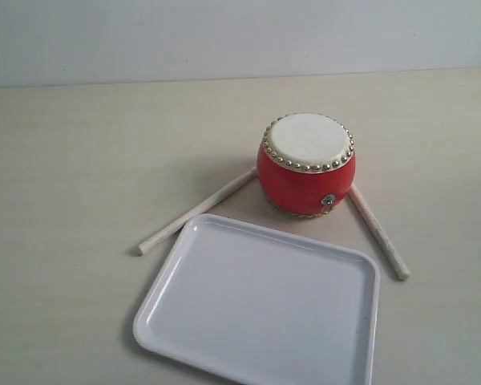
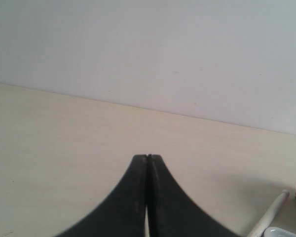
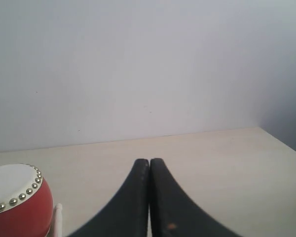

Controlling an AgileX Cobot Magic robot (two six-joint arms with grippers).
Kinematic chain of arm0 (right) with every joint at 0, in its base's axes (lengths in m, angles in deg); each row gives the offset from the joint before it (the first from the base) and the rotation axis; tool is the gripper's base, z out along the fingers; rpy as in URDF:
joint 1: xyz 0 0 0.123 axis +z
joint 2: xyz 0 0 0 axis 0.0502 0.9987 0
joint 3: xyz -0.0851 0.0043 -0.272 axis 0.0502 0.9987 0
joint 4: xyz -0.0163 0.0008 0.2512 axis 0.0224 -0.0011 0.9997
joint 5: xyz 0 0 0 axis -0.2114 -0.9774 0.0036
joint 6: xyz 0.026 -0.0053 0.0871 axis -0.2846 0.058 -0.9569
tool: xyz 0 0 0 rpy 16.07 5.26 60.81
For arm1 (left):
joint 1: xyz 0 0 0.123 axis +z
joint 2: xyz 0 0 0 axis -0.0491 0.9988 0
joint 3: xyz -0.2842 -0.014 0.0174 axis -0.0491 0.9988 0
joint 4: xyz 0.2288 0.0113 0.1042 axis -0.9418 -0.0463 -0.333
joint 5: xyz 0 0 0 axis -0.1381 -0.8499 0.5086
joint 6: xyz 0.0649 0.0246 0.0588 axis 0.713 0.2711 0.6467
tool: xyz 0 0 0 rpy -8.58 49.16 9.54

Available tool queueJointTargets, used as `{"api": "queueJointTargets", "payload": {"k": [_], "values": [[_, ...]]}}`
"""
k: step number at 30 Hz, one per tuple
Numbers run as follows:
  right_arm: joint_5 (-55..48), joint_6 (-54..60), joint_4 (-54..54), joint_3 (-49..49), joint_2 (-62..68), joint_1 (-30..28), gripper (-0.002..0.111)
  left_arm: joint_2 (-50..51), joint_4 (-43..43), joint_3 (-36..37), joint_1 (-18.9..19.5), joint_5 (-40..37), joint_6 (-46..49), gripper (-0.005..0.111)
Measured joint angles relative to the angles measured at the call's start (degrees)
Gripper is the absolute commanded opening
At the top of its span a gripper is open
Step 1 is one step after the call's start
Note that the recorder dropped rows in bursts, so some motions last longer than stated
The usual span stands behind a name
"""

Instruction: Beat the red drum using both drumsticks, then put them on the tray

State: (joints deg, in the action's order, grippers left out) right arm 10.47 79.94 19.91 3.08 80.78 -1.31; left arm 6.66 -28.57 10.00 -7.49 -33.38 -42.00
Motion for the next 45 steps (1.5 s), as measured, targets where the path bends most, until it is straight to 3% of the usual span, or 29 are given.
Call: {"api": "queueJointTargets", "payload": {"k": [21,23,26,29,32,38,45], "values": [[0.0,0.0,0.0,0.0,0.0,0.5,0.0,0.0,0.0,0.0,0.0,0.0,0.0,0.0],[0.0,0.0,0.0,0.0,0.0,0.5,0.0,0.0,1.9,0.0,0.0,0.0,-3.1,0.0],[0.0,0.0,0.0,0.0,0.0,0.5,0.0,0.0,12.4,0.0,0.0,0.0,-18.2,0.0],[0.0,0.0,0.0,0.0,0.0,0.5,0.0,0.0,14.0,0.0,0.0,0.3,-20.7,0.0],[0.0,0.0,0.0,0.0,0.0,0.5,0.0,0.0,14.2,0.0,0.0,2.2,-21.0,0.0],[0.0,-0.1,0.0,0.0,0.0,0.5,0.0,0.0,14.4,0.1,0.0,17.0,-21.3,0.0],[0.0,-0.1,0.0,0.0,0.0,0.5,0.0,2.7,12.8,-4.7,0.0,13.5,-17.5,0.0]]}}
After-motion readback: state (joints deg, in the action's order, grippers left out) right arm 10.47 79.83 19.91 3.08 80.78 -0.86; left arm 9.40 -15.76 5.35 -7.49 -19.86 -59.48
